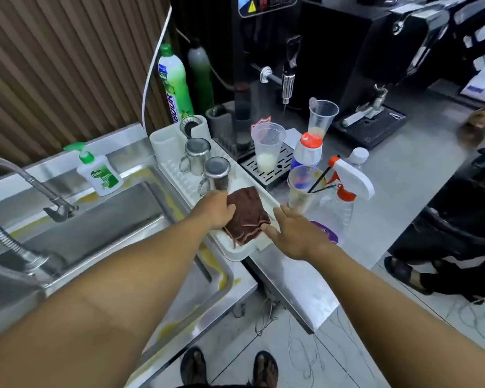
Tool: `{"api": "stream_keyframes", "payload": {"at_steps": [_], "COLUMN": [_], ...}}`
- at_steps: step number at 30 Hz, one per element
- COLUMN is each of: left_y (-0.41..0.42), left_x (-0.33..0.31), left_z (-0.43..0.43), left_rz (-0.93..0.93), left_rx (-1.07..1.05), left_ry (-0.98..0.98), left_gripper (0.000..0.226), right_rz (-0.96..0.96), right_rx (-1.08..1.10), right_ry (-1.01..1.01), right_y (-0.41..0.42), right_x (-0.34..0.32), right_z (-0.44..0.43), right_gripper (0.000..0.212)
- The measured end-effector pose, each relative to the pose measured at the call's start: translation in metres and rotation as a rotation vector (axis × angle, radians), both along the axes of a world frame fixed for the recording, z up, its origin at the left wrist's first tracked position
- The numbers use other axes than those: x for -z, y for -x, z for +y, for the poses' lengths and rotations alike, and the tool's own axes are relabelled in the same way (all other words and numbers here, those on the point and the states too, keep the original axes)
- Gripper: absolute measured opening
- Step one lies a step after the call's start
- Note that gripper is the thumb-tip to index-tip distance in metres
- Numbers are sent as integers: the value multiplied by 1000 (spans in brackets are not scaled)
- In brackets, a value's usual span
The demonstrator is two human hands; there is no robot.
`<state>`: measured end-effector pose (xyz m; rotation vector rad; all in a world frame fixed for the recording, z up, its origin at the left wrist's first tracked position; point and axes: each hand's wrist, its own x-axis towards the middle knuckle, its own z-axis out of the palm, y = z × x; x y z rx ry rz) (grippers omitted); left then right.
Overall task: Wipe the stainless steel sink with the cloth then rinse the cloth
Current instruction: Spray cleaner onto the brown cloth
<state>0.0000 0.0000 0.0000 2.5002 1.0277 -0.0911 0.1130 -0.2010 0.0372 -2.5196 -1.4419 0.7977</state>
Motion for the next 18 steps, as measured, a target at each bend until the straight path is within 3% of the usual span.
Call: {"api": "stream_keyframes", "payload": {"at_steps": [7, 14, 18], "left_y": [-23, -36, -41], "left_x": [16, 24, 19], "left_z": [-1, -2, 0], "left_rz": [152, 173, 92], "left_rx": [-7, -126, -25], "left_ry": [-45, 51, 110], "left_gripper": [40, 44, 35], "right_rz": [-15, -18, -55], "right_rx": [58, 114, 150], "right_ry": [62, 22, -19], "right_y": [1, 5, 5], "right_x": [-10, -16, -28], "right_z": [-7, -15, -26], "right_gripper": [73, 71, 68]}}
